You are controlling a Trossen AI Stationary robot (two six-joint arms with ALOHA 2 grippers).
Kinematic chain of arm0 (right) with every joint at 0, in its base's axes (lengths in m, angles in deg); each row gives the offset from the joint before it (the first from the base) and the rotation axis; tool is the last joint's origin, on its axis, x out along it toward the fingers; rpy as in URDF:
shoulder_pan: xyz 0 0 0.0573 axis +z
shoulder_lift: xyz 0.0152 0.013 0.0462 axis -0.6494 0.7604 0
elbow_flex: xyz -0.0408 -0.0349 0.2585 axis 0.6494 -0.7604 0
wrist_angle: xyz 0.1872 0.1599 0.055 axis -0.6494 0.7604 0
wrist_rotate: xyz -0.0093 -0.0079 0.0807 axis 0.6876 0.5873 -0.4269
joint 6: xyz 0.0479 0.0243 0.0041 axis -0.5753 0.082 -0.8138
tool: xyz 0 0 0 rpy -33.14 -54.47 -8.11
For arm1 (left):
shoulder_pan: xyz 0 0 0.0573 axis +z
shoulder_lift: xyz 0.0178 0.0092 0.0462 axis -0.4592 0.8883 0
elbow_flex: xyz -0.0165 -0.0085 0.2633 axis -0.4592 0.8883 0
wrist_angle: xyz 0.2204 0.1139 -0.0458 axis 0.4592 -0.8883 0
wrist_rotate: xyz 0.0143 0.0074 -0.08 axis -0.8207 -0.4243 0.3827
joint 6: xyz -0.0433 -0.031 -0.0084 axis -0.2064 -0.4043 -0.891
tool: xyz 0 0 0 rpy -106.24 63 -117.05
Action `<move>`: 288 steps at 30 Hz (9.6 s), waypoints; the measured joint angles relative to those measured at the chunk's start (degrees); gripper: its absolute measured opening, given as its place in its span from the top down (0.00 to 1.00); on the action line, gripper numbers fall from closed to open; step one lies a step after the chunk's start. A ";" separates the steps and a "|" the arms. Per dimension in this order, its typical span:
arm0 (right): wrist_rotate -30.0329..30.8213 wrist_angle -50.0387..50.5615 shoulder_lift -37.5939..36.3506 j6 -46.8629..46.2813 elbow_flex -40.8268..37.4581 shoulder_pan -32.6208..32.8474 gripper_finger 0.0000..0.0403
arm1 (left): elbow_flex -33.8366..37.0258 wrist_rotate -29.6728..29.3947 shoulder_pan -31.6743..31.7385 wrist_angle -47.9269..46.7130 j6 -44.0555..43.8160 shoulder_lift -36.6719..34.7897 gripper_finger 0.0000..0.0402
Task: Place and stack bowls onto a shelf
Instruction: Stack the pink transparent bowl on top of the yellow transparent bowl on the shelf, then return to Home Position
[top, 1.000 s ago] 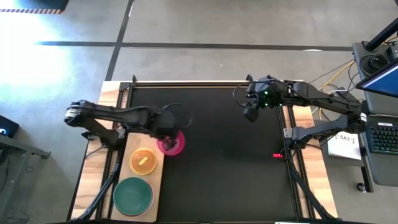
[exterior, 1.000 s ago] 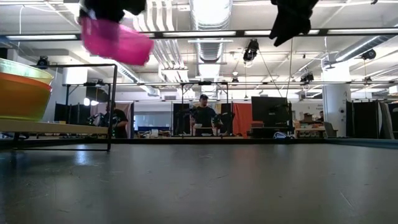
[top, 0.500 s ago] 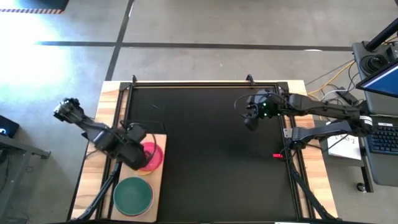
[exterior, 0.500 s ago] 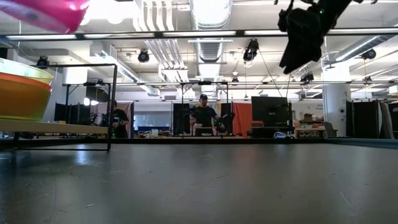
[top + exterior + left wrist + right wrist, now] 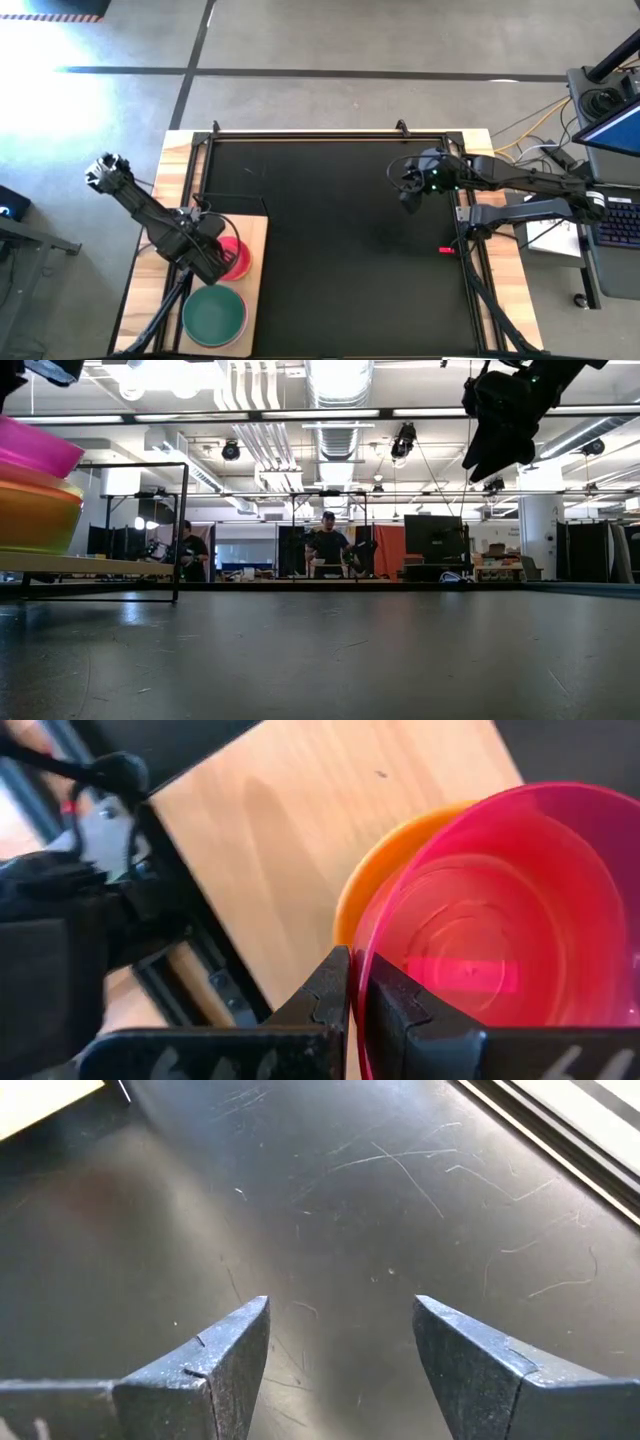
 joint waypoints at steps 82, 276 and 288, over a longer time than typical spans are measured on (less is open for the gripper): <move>-3.82 -50.72 -32.19 -6.96 -48.00 13.77 0.42 | -4.16 -43.12 -2.56 9.96 15.88 -5.47 0.65; -3.82 -50.74 -45.73 -6.96 -48.02 13.50 0.42 | 61.08 -46.07 41.05 107.09 113.71 -69.54 0.71; -3.84 -50.74 -45.73 -6.96 -48.03 13.49 0.42 | 61.08 -46.04 41.07 107.07 113.73 -69.53 0.71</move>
